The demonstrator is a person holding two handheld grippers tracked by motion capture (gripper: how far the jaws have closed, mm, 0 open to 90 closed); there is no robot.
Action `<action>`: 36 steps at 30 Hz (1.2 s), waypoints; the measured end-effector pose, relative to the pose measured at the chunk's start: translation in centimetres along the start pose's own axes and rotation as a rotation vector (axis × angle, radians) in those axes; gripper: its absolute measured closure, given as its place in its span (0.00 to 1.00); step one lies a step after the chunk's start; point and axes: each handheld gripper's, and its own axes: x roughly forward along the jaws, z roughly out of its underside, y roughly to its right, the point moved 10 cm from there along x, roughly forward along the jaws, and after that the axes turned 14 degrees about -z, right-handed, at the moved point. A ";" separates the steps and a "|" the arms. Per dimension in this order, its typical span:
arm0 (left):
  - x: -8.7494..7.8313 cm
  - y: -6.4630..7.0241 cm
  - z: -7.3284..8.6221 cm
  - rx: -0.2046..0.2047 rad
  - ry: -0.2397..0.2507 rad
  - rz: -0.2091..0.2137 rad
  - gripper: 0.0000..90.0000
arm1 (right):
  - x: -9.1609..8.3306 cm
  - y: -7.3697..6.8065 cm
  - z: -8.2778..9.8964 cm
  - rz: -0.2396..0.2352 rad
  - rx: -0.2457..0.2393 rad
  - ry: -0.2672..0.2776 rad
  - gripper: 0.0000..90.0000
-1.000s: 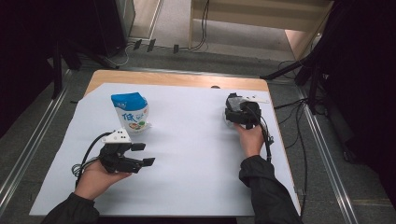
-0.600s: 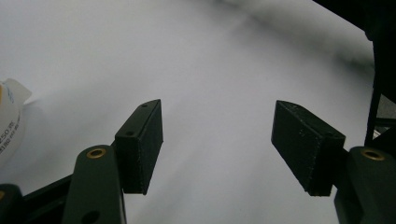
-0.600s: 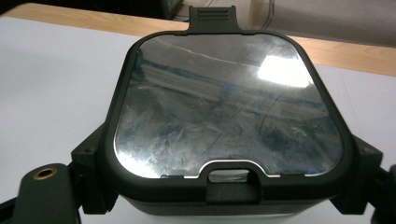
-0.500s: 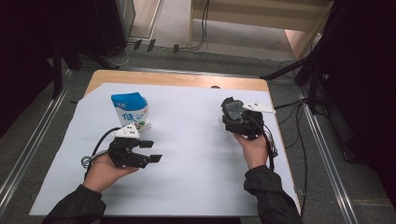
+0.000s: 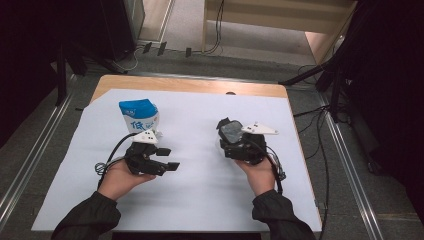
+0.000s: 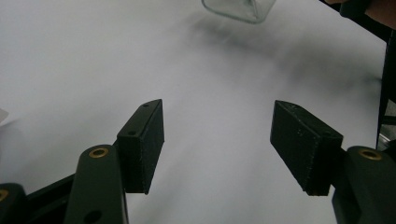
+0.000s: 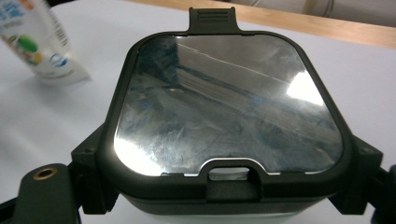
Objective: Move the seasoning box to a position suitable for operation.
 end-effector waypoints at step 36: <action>-0.6 -0.6 0.5 0.000 0.011 -0.012 0.44 | 6.5 -7.5 3.5 -0.148 -0.129 -0.080 0.16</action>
